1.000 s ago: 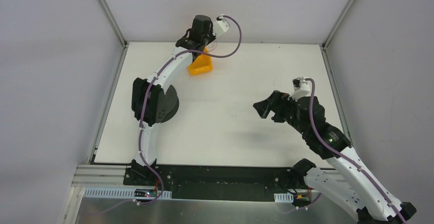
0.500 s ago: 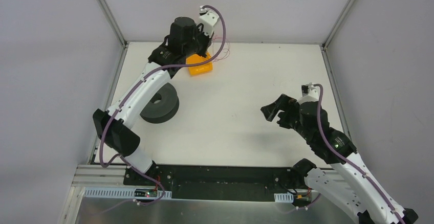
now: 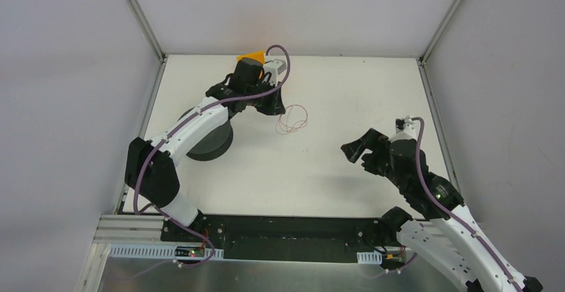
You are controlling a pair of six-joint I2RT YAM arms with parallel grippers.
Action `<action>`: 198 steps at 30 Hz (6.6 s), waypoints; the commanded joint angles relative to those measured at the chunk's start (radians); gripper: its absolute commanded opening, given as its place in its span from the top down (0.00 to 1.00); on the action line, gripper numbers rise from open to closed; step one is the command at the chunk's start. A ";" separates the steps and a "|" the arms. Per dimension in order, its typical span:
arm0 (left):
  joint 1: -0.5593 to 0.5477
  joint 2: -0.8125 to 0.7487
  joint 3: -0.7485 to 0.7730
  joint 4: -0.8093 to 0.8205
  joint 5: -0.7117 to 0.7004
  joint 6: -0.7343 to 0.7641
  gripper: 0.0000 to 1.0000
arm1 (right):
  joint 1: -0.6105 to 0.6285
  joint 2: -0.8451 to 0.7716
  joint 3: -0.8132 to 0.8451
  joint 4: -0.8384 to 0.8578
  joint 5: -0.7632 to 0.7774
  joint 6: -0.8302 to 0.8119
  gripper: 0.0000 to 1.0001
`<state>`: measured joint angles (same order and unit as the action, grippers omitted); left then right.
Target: Wrap the cables
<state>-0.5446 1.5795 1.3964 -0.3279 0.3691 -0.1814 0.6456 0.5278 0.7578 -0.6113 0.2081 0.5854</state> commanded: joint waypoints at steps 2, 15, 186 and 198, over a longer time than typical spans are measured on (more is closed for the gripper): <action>-0.009 -0.001 -0.072 0.007 0.113 -0.102 1.00 | -0.003 0.035 -0.015 0.003 0.014 0.037 0.07; -0.009 -0.214 -0.230 -0.063 -0.100 -0.026 0.61 | -0.002 0.169 -0.121 0.297 -0.058 -0.005 0.17; -0.093 -0.442 -0.237 -0.165 0.050 -0.085 1.00 | 0.390 0.555 -0.152 0.753 -0.239 -2.276 0.44; -0.047 -0.429 -0.223 -0.219 0.084 -0.092 1.00 | 0.397 0.602 -0.129 0.739 -0.193 -2.330 1.00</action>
<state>-0.6189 1.1465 1.1309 -0.5217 0.4194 -0.2543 1.0332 1.1553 0.5793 0.1589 0.0151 -1.7428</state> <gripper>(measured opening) 0.003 0.020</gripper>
